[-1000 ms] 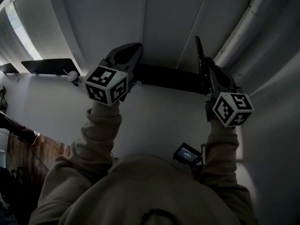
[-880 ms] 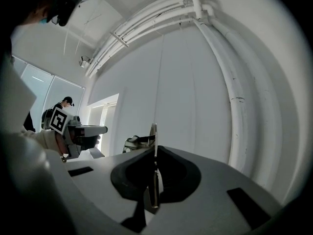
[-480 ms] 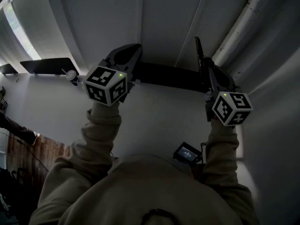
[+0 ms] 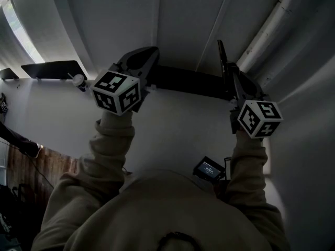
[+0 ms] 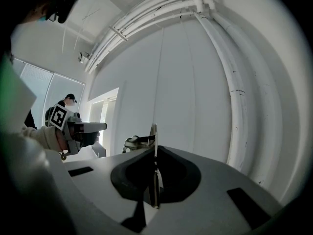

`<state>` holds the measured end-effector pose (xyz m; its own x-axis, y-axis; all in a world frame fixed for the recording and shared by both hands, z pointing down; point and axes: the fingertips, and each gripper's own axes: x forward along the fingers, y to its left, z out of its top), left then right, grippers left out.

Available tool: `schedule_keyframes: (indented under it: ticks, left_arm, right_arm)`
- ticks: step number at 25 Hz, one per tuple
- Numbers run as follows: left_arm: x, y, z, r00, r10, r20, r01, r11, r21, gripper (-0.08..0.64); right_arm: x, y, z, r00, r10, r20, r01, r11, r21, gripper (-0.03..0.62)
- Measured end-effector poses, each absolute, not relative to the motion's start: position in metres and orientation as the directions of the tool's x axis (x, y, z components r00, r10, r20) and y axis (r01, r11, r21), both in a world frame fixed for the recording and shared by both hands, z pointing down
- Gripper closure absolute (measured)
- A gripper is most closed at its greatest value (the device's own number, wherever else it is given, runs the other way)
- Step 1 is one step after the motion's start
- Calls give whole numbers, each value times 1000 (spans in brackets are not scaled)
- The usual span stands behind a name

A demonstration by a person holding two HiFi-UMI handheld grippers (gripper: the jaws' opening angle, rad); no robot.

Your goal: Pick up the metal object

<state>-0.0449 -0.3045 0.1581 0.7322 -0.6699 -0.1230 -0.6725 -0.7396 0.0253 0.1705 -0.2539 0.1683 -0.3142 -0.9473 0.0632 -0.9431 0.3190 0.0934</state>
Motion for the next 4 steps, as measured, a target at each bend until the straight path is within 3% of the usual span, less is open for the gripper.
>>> schedule_keyframes:
  ticks: [4]
  left_arm:
    - [-46, -307, 164, 728, -676, -113, -678, -735, 30, 557]
  right_arm:
    - [172, -255, 170, -314, -947, 61, -943, 319, 96, 571]
